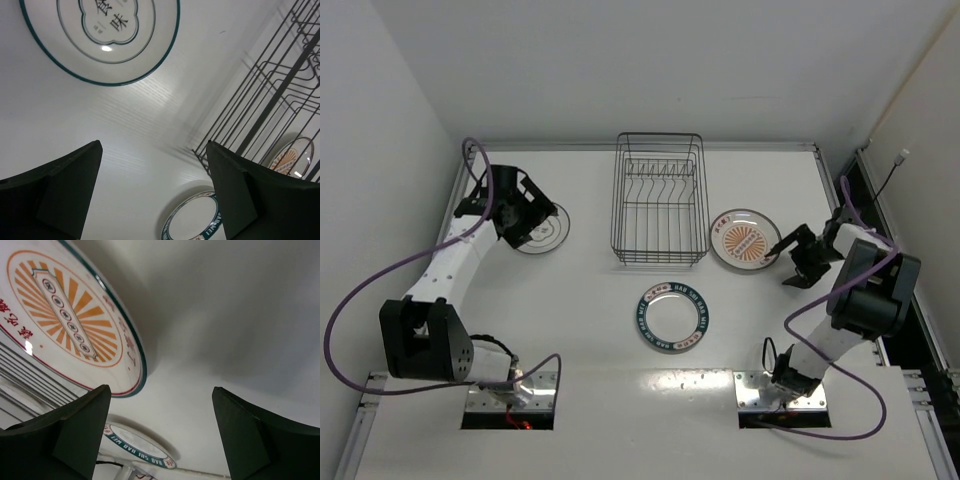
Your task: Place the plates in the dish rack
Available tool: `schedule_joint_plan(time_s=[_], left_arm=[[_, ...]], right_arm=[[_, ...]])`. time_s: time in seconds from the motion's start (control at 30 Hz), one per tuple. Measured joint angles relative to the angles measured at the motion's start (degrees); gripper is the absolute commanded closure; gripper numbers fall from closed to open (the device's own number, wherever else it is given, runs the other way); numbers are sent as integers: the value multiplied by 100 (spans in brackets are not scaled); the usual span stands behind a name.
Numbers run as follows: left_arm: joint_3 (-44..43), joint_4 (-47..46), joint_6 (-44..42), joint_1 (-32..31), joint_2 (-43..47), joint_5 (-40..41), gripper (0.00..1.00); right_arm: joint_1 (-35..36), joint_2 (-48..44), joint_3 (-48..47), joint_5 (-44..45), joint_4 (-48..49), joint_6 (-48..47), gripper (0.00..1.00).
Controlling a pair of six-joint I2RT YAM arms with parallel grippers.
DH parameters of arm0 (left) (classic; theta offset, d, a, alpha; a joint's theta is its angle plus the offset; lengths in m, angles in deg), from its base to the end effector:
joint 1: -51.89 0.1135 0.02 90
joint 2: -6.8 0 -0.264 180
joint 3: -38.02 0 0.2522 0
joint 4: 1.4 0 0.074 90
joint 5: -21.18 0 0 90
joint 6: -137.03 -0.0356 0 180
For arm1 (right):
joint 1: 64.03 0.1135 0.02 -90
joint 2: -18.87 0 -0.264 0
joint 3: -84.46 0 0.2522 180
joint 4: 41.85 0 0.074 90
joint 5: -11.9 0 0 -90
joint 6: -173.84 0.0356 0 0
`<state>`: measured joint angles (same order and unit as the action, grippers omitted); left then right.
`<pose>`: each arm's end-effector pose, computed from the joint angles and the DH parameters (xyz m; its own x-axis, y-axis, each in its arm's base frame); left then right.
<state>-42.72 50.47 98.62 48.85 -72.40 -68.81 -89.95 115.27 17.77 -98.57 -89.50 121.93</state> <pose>0.2922 -0.0155 0.2952 -0.5190 -0.7571 -0.3967 -0.5694 0.6524 -0.5001 0.2680 -0.1164 0.1461 -0.4805 0.8761 0.0383 0.8095 0.4264 0.4036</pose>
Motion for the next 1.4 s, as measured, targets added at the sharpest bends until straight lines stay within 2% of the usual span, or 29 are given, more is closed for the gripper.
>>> schedule_joint_plan(time_s=[0.13,0.23,0.27,0.3,0.47,0.57,0.73,0.93,1.13,1.23,1.3,1.4], left_arm=[[313,52,-166,0,212,35,17],[407,151,-267,0,341,107,17],[415,181,-297,0,380,125,17],[415,210,-326,0,409,133,17],[417,282,-382,2,457,201,17],[437,295,-409,2,463,212,17],[459,293,-415,15,466,208,17],[459,278,-415,55,468,190,16],[518,184,-398,105,614,188,16],[566,160,-396,153,702,181,16],[616,105,-396,170,756,186,16],[680,52,-396,170,785,179,16]], right_arm=[[-7,503,-2,-118,313,15,27],[0,748,-164,-328,208,138,38],[17,782,-190,-326,214,166,45],[37,804,-199,-326,221,177,48],[94,850,-205,-271,262,269,51],[168,892,-260,-186,254,358,61],[442,1213,-717,-26,144,570,64],[590,1515,-1252,76,96,719,100],[605,1484,-1611,310,-116,710,100],[730,1187,-1915,756,-426,605,100],[852,1003,-2437,1132,-765,507,100],[1204,885,-3810,1805,-1051,304,100]])
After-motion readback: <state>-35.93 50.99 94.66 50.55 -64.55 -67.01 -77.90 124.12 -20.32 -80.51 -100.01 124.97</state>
